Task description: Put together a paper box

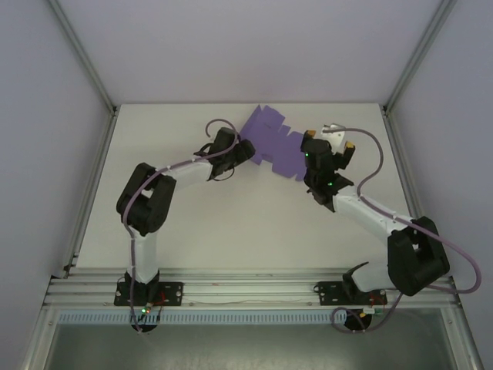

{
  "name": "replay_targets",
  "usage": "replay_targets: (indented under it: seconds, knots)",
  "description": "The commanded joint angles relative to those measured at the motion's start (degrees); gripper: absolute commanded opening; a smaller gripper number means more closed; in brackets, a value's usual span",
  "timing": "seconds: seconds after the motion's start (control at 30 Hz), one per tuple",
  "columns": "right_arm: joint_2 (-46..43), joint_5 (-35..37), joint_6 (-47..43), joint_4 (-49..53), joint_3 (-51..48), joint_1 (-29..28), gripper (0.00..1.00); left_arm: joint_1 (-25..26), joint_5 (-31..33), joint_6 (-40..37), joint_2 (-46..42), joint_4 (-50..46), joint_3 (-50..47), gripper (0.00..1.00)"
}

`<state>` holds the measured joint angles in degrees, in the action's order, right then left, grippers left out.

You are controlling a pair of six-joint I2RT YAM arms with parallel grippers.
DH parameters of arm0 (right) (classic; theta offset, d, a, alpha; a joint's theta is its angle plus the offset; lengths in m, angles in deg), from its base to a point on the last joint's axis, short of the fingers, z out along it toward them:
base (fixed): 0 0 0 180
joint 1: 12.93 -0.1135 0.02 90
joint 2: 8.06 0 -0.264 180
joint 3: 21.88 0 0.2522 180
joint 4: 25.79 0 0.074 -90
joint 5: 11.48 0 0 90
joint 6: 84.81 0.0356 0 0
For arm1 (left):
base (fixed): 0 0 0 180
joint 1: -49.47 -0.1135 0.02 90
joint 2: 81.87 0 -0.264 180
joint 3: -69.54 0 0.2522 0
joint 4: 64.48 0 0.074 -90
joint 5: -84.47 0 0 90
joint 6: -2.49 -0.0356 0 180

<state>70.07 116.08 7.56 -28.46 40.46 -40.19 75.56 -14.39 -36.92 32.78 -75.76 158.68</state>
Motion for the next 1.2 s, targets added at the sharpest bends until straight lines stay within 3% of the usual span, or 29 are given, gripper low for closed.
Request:
replay_targets:
  seconds: [0.0,0.1,0.13,0.17,0.23,0.33,0.43,0.47,0.57,0.67,0.77,0.83,1.0,1.17]
  knots:
    - [-0.5,2.0,3.1,1.6,-0.2,0.1,1.00,-0.1,-2.3,2.0,2.6,1.4,1.5,0.69]
    - [0.2,2.6,4.9,3.3,0.7,0.1,1.00,0.3,-4.2,2.4,3.6,4.8,0.7,0.48]
    - [0.3,2.6,5.6,3.6,0.8,0.1,1.00,0.4,-4.4,2.1,3.9,5.0,0.8,0.38]
    - [0.4,2.2,6.2,3.9,0.9,0.2,1.00,0.3,-4.4,0.9,4.0,4.6,1.2,0.21]
    - [0.0,-1.2,4.4,3.4,0.7,0.6,1.00,0.1,-4.0,-3.2,3.3,3.6,1.8,0.00]
    - [-1.2,-9.3,-2.2,0.3,-0.6,2.3,1.00,-0.2,-3.3,-17.2,-0.8,3.7,1.8,0.00]
    - [-2.3,-18.3,-8.9,1.1,-0.2,5.3,1.00,-0.3,-6.2,-38.5,-5.8,2.8,0.5,0.00]
    - [-2.8,-23.3,-13.2,2.3,0.0,6.4,1.00,-0.7,-10.1,-46.6,-8.0,0.8,0.1,0.00]
    - [-4.5,-32.8,-27.4,6.4,0.4,6.9,1.00,-1.2,-18.9,-65.8,-11.0,-10.7,0.5,0.00]
    - [-6.8,-38.9,-39.2,10.3,1.2,7.3,1.00,-1.2,-23.6,-77.1,-12.9,-21.8,1.1,0.00]
    - [-8.4,-43.7,-47.3,17.3,3.8,8.3,1.00,-1.6,-25.4,-76.8,-15.0,-22.7,0.4,0.00]
    - [-9.0,-46.0,-51.9,21.1,4.7,8.9,1.00,-1.7,-30.5,-77.5,-15.8,-24.0,0.0,0.00]
    - [-8.0,-52.4,-56.0,34.4,7.2,9.3,0.95,-1.6,-29.9,-77.0,-17.0,-21.9,-3.1,0.00]
    - [-6.4,-52.6,-58.4,33.2,6.0,9.8,0.94,-1.6,-31.4,-79.7,-18.8,-23.7,-3.8,0.00]
